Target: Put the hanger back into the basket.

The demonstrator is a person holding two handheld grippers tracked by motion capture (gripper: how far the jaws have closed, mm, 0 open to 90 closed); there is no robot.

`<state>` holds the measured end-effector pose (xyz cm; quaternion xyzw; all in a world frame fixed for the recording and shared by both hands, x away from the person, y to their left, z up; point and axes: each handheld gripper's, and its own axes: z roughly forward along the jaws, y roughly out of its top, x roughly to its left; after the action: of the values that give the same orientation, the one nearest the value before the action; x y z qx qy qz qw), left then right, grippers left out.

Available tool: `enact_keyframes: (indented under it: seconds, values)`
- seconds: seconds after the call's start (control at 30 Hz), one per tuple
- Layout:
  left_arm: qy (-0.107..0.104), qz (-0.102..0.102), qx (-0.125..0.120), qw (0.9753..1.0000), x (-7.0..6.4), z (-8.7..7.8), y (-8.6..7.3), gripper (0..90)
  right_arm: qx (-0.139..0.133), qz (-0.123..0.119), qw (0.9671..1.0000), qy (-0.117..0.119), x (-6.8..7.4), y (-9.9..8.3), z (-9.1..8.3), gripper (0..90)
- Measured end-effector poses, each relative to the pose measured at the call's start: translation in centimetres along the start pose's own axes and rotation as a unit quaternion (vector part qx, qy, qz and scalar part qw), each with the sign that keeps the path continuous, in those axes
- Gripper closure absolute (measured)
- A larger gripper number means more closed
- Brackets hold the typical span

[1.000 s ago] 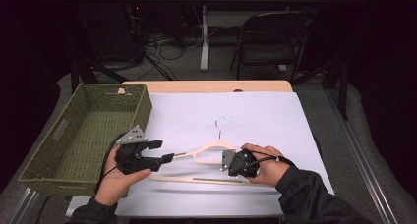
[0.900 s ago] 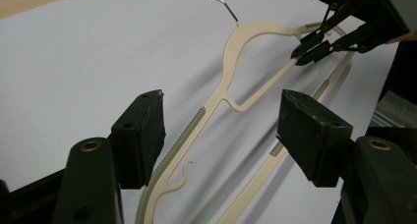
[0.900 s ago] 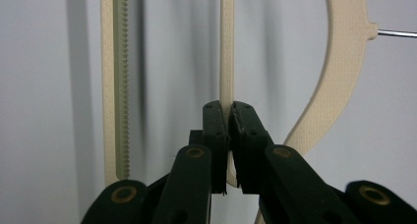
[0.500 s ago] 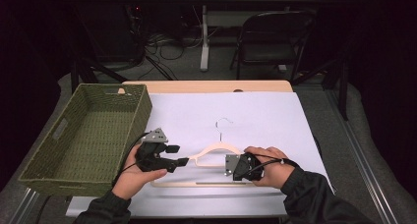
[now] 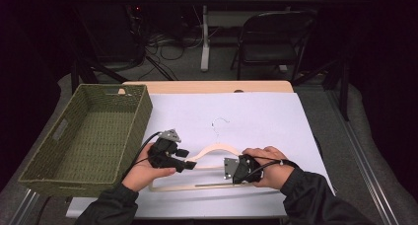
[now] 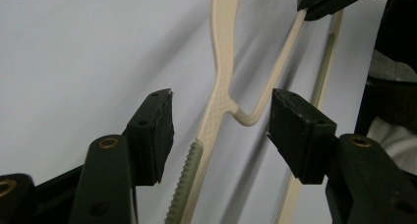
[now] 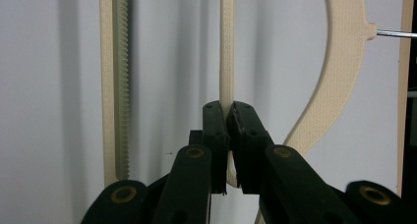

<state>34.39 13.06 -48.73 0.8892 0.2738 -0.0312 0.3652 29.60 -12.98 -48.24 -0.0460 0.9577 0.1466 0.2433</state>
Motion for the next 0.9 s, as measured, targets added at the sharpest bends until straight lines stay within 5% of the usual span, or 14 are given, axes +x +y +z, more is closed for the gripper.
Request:
enact_keyframes:
  seconds: [0.3,0.57,0.9]
  values:
    - [-0.008,0.009,0.025,0.9996,0.1,1.2,0.1,47.2,-0.005,-0.015,0.9998,-0.009,0.1,0.2,0.2,85.3]
    - [-0.041,-0.008,0.034,0.9985,0.6,2.0,-0.1,50.9,-0.004,-0.020,0.9998,-0.005,0.2,0.4,0.3,85.2]
    - [-0.063,0.003,0.045,0.9970,0.4,2.0,-0.3,57.0,-0.007,-0.025,0.9996,-0.009,0.1,0.3,0.4,85.0]
